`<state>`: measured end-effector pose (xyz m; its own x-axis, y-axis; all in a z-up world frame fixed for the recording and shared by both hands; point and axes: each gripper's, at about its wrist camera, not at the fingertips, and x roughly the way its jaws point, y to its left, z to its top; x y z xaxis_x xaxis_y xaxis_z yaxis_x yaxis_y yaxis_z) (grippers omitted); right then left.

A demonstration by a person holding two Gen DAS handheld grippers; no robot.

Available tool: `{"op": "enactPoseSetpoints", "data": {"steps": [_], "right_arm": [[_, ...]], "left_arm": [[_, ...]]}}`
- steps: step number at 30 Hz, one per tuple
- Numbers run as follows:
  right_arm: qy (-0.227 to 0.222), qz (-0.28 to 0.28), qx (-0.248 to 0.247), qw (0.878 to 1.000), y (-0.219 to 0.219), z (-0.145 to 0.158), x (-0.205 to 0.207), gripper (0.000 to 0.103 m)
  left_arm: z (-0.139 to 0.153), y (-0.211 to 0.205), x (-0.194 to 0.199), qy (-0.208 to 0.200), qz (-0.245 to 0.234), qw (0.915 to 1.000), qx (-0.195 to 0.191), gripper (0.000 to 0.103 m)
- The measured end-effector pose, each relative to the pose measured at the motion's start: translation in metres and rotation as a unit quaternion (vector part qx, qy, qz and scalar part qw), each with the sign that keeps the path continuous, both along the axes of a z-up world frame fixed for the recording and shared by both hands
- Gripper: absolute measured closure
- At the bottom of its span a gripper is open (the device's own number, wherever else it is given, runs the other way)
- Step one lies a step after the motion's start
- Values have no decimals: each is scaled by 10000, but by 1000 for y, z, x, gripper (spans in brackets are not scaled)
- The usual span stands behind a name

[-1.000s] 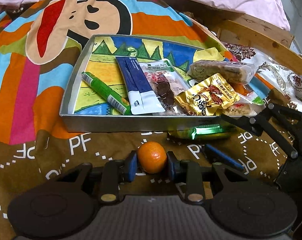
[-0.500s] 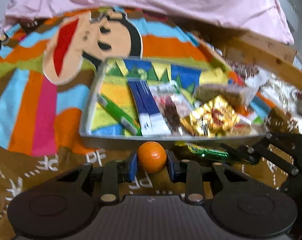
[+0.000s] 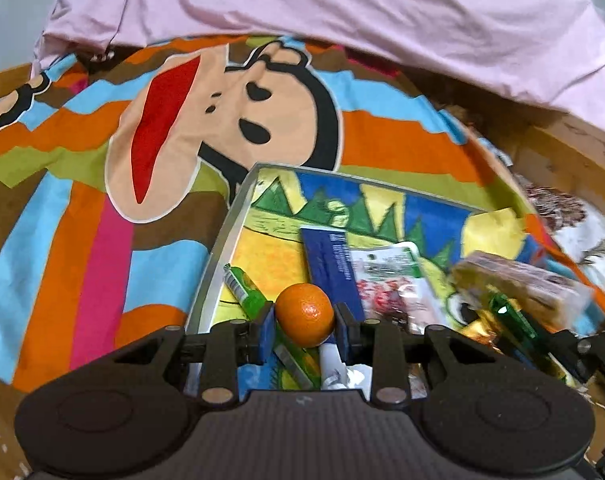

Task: Organize snacks
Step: 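Lift the biscuit packet and orange and carry them over the tray, then lower both items into the tray and open both tools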

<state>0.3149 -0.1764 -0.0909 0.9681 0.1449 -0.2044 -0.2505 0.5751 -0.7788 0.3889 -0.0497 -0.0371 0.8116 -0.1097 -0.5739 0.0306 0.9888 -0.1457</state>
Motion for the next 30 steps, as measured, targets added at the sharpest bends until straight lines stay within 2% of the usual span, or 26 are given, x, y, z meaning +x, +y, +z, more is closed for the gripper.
{"op": "enactPoseSetpoints", "data": {"steps": [3,7,9,11,13,16,18,20,25,30], "right_arm": [[178,-65,145,9997,3,-5,11,85],[475,13,307,9984,8,-9,18,81],[584,51,365,9976,9,-11,21,77],[696,62,420,9967,10,-10,21,68],[764,67,561,9955,9,-6,21,61],[1018,34,881,9909,4,2,25,48],[1191,8,1196,9857,-1,10,26,35],[1436,-42,1607,9765,-7,20,28,28],[2036,-230,2790,9382,-28,38,36,22],[2068,-289,3239,9228,-40,57,25,19]], "left_arm": [[-9,3,13,184,166,9997,-27,69],[-16,6,16,287,157,9994,66,69],[-17,7,16,303,176,9994,61,65],[-18,9,15,325,230,9992,11,55],[-18,11,14,331,281,9990,-65,53],[-15,12,10,324,272,9990,-120,45],[-11,12,8,271,277,9991,-158,39],[-7,14,3,214,300,9991,-223,32],[10,19,-8,115,387,9987,-311,26],[26,24,-25,-39,474,9983,-323,18]]}}
